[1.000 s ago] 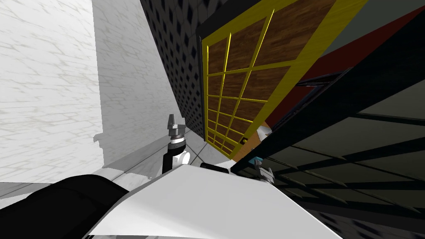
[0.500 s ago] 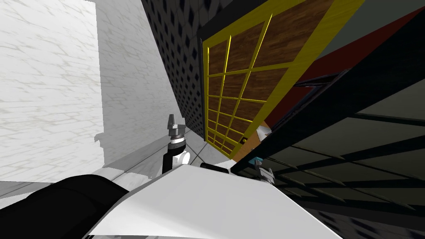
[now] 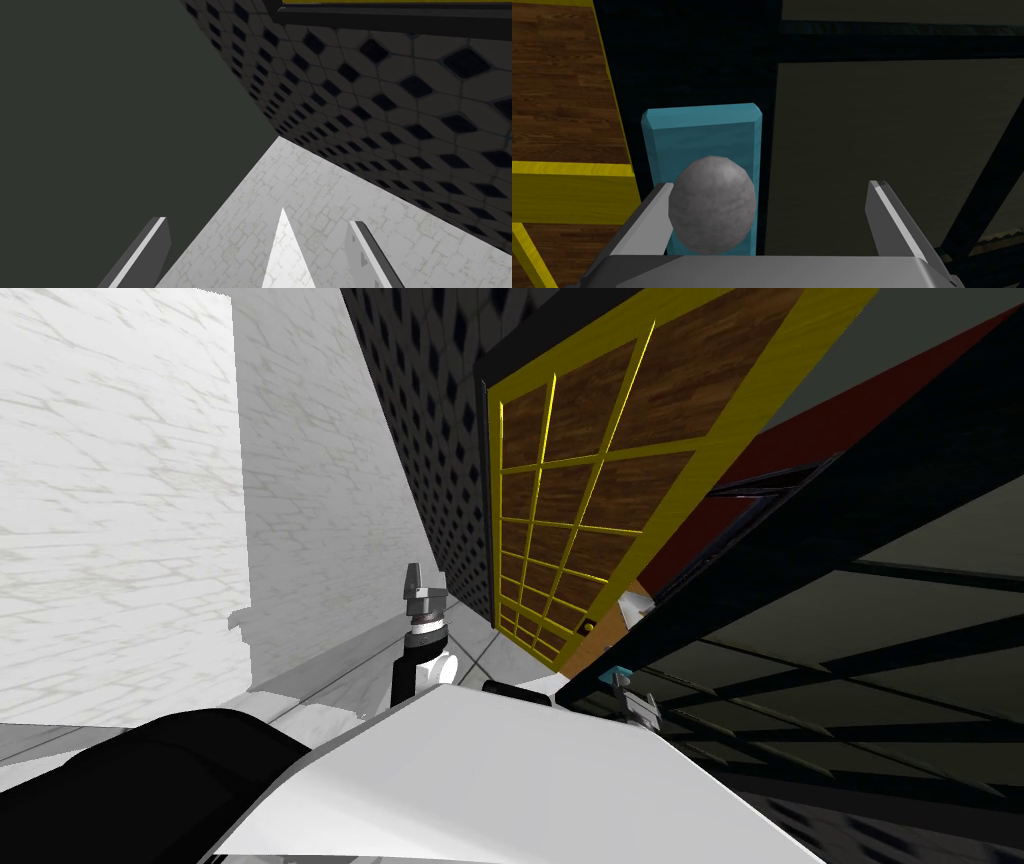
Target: Pull the door open
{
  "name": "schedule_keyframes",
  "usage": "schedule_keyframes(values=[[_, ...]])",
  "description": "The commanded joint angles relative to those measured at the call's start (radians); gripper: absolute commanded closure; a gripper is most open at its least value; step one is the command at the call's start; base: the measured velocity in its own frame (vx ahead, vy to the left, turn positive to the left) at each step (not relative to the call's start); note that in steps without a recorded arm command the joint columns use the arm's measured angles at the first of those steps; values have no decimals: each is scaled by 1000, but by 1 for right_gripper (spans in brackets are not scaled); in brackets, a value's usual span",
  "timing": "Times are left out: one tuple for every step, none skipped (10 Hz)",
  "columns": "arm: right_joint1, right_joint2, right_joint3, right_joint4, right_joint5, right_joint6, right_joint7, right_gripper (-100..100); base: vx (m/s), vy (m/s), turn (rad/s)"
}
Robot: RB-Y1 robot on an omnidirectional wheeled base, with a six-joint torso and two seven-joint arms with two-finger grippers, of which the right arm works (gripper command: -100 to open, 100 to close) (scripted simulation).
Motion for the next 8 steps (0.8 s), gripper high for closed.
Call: schedule_keyframes(values=[[32,-30,-29,16,-20,22,6,100,3,9,-36],[26,-15,16,-57,10,8,1,100,-118,-15,186],[27,-23,29,-62,19,1,-10,100,-181,-39,314],[28,-33,43,-68,29,-7,-23,100,-213,-59,184],[30,-43,60,-74,40,-15,-37,100,-224,-43,132],[31,-53,77,-81,53,-24,-53,100,-234,-41,155],[33,-64,95,-89,65,-33,-68,100,-222,-79,162],[34,-75,112,-96,78,-43,-84,100,-219,-73,184]])
